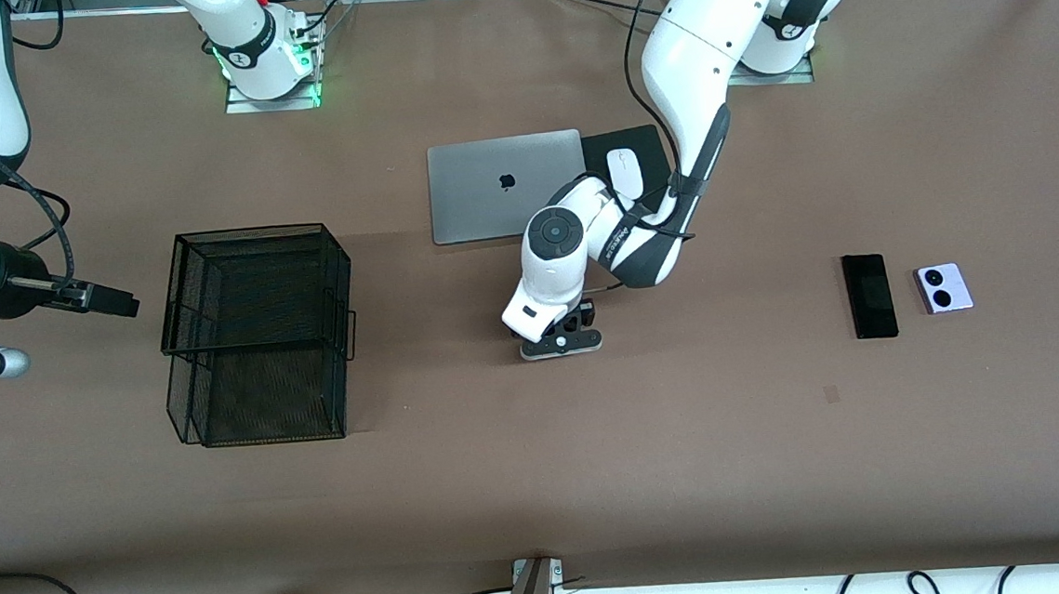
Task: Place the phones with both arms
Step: 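Lift the flip phone with the left gripper and carry it toward the laptop, then grasp the flip phone with the right gripper while the left gripper releases it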
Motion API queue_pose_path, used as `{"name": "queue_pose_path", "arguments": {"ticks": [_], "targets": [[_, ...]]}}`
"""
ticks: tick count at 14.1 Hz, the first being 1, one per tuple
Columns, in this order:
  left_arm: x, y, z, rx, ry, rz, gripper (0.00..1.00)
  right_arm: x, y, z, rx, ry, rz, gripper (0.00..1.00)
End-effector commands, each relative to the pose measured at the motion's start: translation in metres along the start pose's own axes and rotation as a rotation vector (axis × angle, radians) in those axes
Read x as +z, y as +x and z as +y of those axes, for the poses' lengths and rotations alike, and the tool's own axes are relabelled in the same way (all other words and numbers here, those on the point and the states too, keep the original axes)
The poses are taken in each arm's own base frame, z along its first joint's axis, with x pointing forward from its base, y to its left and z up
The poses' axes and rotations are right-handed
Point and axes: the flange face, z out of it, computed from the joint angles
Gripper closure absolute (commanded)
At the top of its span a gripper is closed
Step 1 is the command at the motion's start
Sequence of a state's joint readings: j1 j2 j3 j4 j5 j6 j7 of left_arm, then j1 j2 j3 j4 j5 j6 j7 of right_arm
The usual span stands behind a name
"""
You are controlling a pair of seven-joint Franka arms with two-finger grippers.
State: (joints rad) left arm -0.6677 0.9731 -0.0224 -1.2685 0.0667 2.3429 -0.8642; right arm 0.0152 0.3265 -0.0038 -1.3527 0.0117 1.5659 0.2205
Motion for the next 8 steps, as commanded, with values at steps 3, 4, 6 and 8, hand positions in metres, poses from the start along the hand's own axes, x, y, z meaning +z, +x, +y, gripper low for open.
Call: {"name": "queue_pose_path", "arguments": {"ticks": [3,4,6,8], "targets": [[-0.003,0.005,0.005,-0.038,0.061,0.073,0.00,-0.003,-0.005,0.000,-0.002,-0.013,-0.002,0.00],[-0.009,0.007,0.005,-0.040,0.073,0.075,0.00,-0.003,-0.005,0.001,0.000,-0.015,-0.003,0.00],[-0.025,0.013,-0.009,-0.033,0.153,0.022,0.00,0.004,-0.005,0.001,0.000,-0.018,-0.020,0.00],[-0.054,0.028,-0.023,0.043,0.167,-0.005,0.00,0.012,-0.002,-0.008,-0.014,-0.019,-0.028,0.00]]}}
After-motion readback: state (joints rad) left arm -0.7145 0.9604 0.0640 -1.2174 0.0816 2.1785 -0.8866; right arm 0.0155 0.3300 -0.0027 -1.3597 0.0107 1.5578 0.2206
